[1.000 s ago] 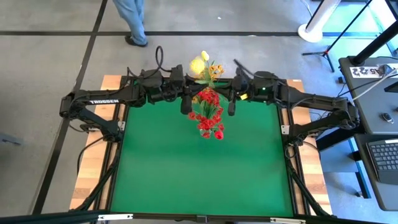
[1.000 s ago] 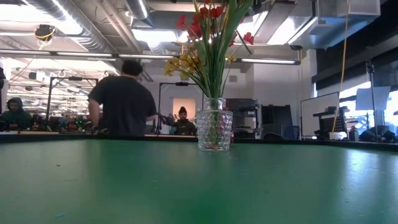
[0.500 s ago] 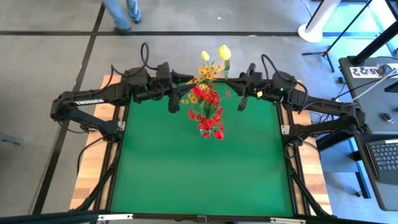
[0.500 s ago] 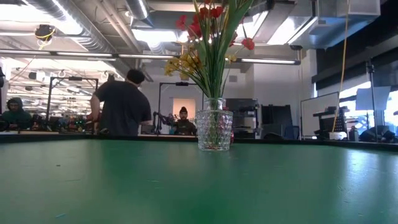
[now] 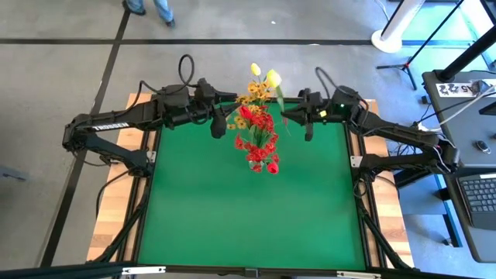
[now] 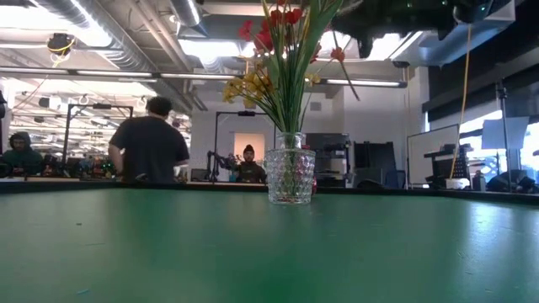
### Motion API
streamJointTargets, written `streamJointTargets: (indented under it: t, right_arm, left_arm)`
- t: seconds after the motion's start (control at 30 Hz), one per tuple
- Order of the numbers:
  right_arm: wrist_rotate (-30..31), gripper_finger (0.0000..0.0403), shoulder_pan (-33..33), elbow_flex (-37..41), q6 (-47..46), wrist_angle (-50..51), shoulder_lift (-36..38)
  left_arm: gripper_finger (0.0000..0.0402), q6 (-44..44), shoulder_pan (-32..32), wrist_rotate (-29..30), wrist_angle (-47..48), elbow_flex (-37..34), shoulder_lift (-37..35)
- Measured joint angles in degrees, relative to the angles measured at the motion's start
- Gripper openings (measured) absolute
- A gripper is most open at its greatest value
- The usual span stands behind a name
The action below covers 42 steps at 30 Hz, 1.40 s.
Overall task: Sort flowers into vase by color
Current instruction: Put the yellow flower into the red vase
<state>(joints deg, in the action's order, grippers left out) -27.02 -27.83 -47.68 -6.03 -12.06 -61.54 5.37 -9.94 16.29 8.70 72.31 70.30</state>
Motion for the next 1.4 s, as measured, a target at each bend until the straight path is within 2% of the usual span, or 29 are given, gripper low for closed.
streamJointTargets:
  t: [0.1, 0.23, 0.37, 0.5, 0.57, 0.7, 0.87, 1.13, 1.4]
  right_arm:
    - [1.8, 0.0000, 0.0, 0.0, 4.2, 6.8, 0.3]
    - [9.6, 0.0000, -1.4, 0.0, 8.8, 12.1, 2.4]
    - [19.5, 0.0000, -2.3, 0.0, 11.8, 12.6, 4.3]
    - [27.4, 0.0000, -2.5, 0.0, 14.1, 9.1, 6.1]
    - [26.9, 0.0000, -3.1, 0.0, 13.9, 6.2, 6.0]
    - [19.0, 0.0000, -3.5, 0.0, 10.9, -2.3, 3.9]
    - [11.5, 0.0000, -3.3, 5.3, 6.5, -20.1, -2.0]
    - [8.1, 0.0000, -4.2, 14.4, 0.5, -50.8, -11.5]
    - [9.4, 0.0000, -4.1, 15.2, -2.6, -61.9, -21.6]
  left_arm:
    - [0.0153, 0.1, -0.5, 0.6, 1.0, 0.0, 0.0]
    - [0.0153, 0.1, -0.4, 1.3, 1.8, 0.0, 0.0]
    - [0.0153, 0.1, -0.4, 2.5, 2.0, 0.0, 0.0]
    - [0.0153, 0.0, -0.4, 3.6, 2.3, 0.0, 0.0]
    - [0.0153, 0.0, -0.4, 4.1, 2.3, 0.0, 0.0]
    - [0.0153, 0.1, -0.4, 4.2, 2.3, 0.0, 0.0]
    - [0.0153, 0.1, -0.4, 4.2, 2.3, 0.0, 0.0]
    - [0.0153, 0.5, -0.4, 4.2, 3.6, 0.0, 0.0]
    - [0.0153, 1.8, -0.4, 4.1, 6.2, 0.0, 0.0]
